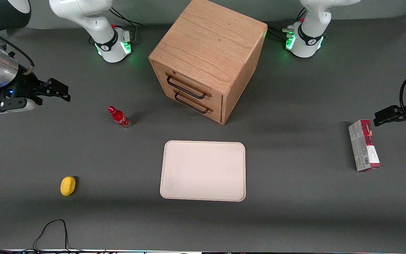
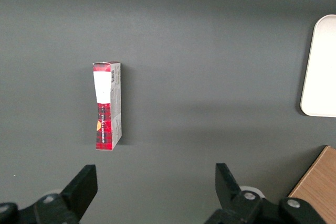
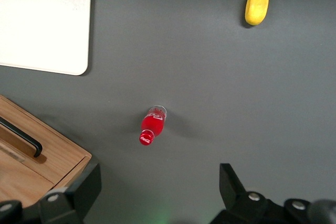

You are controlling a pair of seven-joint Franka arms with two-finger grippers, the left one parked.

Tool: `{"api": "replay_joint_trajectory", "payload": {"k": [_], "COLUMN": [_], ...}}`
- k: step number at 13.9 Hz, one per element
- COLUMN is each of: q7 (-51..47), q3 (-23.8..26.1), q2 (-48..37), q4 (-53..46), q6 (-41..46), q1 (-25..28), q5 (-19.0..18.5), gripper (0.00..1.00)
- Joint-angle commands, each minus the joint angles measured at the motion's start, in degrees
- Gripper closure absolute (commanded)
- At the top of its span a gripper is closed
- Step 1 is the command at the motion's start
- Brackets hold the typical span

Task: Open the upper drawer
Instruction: 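Move the right gripper from rest toward the cabinet's upper drawer handle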

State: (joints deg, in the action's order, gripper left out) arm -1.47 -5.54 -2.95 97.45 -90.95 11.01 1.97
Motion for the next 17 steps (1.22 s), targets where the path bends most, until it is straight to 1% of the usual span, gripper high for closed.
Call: {"api": "replay_joint_trajectory", "payload": {"k": [1,5,9,10,12,14,15,17], "q7": [0.25,0.24,-0.20,-0.11,-0.19,-0.20,0.50,2.33], "q3": [0.17,0.09,0.53,0.53,0.44,0.53,0.53,0.53], "q2": [0.14,1.10,1.98,3.03,4.18,6.27,8.20,12.86], "q4": [-0.94,-2.70,-2.70,-2.88,-2.88,-3.49,-5.41,-10.76], "q6": [1.30,1.39,2.27,2.10,2.36,1.31,0.43,0.16], "q1": [-0.29,0.06,2.25,3.21,7.60,10.59,12.69,14.90], "q5": [-1.36,-1.27,-0.57,-0.57,-0.65,0.13,0.22,0.31], "gripper": [0.00,0.00,0.00,0.00,0.00,0.00,0.00,0.00]}}
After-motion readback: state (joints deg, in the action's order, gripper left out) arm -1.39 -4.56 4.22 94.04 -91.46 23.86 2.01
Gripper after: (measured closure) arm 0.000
